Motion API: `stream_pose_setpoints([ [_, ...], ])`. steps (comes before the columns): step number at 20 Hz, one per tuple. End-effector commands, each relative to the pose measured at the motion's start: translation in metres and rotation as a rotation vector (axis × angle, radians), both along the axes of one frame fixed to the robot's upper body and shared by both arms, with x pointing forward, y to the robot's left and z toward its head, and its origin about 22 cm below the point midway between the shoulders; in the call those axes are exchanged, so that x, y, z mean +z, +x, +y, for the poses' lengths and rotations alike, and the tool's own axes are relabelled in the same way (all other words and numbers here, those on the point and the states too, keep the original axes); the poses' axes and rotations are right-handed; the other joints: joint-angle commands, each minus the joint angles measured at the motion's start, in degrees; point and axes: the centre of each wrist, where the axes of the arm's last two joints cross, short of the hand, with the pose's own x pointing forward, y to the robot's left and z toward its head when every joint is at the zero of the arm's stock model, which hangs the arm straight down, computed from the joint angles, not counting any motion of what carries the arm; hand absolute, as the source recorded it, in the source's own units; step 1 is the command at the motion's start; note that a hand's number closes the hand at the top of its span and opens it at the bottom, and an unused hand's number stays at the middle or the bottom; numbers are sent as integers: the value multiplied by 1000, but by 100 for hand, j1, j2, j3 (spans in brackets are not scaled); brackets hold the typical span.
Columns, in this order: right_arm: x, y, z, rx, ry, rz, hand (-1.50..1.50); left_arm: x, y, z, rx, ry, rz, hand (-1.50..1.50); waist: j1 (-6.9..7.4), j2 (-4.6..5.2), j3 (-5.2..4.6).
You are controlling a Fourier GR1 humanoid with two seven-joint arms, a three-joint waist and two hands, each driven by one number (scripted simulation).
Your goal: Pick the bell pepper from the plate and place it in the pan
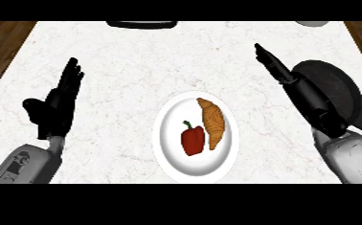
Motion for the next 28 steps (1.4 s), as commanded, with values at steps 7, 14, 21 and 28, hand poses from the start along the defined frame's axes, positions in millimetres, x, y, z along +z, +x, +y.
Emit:
stream_pose_setpoints([
  [7,58,26,78,164,-667,-400,150,-22,-15,-54,-267,-183,190,0,94,-406,-152],
  [14,-34,3,174,199,-350,-548,-150,-24,-24,-63,-335,-290,233,0,-85,-117,80],
  [21,-16,-3,211,271,-1090,-386,-150,-18,-25,-65,-337,-286,254,0,-133,-225,43],
  [28,-14,-39,283,229,-1586,-323,-150,-19,-29,-60,-362,-288,276,0,-125,-231,51],
])
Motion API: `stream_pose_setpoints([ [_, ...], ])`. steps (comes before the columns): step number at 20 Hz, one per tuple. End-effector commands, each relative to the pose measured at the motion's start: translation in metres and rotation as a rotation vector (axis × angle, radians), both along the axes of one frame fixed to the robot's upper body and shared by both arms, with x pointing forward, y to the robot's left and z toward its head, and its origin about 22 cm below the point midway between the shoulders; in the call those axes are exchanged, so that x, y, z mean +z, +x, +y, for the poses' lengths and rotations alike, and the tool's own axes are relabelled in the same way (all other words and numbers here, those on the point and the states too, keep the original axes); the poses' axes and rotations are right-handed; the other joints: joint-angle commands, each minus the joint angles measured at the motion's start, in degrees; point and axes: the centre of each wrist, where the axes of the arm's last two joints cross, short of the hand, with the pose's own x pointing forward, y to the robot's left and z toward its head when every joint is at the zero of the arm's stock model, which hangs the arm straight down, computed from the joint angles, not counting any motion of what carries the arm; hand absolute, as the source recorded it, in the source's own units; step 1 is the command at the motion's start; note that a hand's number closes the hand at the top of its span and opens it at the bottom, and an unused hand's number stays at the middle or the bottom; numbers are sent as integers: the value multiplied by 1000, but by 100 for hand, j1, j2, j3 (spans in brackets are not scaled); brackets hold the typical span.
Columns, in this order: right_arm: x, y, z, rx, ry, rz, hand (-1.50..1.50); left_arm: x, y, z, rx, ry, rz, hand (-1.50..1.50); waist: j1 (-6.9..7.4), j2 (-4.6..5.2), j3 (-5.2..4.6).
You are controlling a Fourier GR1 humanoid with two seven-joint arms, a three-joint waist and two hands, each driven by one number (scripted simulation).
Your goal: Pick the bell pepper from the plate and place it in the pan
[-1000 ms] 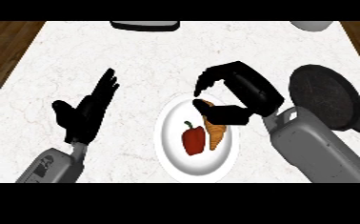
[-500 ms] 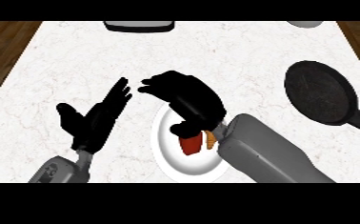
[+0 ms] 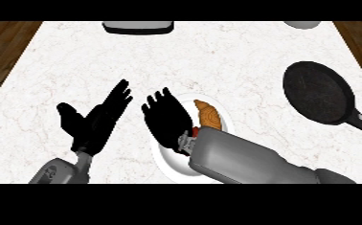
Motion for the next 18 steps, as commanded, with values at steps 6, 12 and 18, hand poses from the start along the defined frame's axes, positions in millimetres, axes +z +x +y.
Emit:
stream_pose_setpoints([
  [6,-16,-31,39,-155,-541,35,-150,3,9,-18,-17,-8,1,0,97,69,14],
  [12,-19,-52,38,-233,-566,52,-150,-1,-5,2,-16,0,-16,0,140,55,21],
  [18,-39,-63,35,-267,-580,19,-150,0,-3,-8,-23,-17,3,0,82,72,24],
])
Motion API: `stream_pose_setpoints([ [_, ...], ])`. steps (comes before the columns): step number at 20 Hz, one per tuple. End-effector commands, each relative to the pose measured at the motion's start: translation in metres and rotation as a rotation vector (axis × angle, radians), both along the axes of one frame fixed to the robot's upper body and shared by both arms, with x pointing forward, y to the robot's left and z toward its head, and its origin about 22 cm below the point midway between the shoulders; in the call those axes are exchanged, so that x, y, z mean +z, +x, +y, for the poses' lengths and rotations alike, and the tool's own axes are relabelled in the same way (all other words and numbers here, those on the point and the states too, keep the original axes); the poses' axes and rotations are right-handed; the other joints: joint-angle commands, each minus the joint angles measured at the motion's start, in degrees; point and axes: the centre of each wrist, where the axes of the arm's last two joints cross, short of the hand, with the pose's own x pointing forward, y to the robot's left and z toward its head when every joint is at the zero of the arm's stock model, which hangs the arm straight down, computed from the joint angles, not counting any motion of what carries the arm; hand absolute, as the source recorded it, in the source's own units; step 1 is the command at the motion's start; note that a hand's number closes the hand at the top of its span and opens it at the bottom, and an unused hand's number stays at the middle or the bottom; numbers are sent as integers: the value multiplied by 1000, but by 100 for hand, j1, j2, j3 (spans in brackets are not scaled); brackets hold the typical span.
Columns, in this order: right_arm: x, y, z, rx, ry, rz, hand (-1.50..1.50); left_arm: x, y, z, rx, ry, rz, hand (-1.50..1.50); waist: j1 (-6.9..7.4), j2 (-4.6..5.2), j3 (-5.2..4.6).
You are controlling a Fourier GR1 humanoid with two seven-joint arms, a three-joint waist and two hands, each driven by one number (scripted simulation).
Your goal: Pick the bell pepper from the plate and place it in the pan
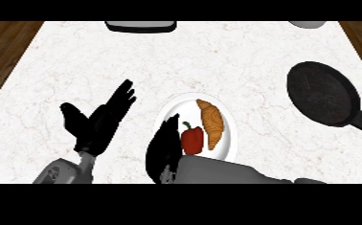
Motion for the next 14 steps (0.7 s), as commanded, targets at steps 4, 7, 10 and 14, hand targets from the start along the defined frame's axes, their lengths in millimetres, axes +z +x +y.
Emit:
stream_pose_setpoints([
  [4,-17,-20,4,-62,-144,-150,-150,-6,-6,-4,9,-1,-23,0,-13,13,2],
  [7,-22,-16,4,-20,-226,-225,-150,2,1,3,23,-6,-15,0,-91,6,3],
  [10,-13,0,6,-54,-218,-209,-150,-1,-12,14,4,-1,-11,0,-23,13,5],
  [14,-21,-9,3,-44,-206,-209,-150,15,2,6,7,-6,-4,0,-72,19,7],
])
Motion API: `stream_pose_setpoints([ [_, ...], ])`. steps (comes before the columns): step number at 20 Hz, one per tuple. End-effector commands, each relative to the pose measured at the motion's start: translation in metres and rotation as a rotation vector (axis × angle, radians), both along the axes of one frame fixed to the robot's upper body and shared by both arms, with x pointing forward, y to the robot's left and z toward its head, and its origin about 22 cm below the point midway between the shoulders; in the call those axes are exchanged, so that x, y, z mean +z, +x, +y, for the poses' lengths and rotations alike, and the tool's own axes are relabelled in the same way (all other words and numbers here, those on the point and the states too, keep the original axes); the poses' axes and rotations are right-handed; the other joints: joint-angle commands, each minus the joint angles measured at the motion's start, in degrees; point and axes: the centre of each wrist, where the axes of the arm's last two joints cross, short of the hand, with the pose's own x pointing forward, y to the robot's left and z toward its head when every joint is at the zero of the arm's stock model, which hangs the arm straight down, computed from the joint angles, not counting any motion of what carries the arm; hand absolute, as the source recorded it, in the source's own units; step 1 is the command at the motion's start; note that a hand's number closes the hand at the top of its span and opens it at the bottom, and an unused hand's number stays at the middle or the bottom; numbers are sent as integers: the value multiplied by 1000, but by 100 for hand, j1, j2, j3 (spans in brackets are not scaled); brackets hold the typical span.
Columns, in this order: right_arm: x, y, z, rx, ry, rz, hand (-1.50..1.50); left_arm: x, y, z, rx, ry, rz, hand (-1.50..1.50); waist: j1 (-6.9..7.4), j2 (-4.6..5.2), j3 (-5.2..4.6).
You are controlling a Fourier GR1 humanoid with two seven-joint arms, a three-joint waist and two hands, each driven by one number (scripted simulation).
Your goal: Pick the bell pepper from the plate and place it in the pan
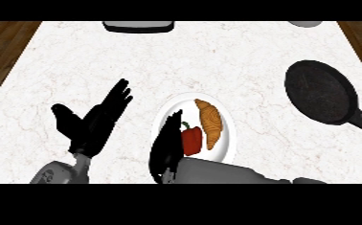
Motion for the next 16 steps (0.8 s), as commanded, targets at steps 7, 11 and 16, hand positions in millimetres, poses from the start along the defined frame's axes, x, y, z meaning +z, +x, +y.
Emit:
stream_pose_setpoints([
  [7,-20,12,-4,-62,-90,-129,-150,1,-4,8,-24,1,9,0,16,21,2],
  [11,-16,23,-5,-3,-44,-102,150,3,7,-1,-8,0,-2,0,-44,20,4],
  [16,-23,18,-14,144,-97,-133,150,-13,10,-6,12,5,-10,0,-66,22,3],
])
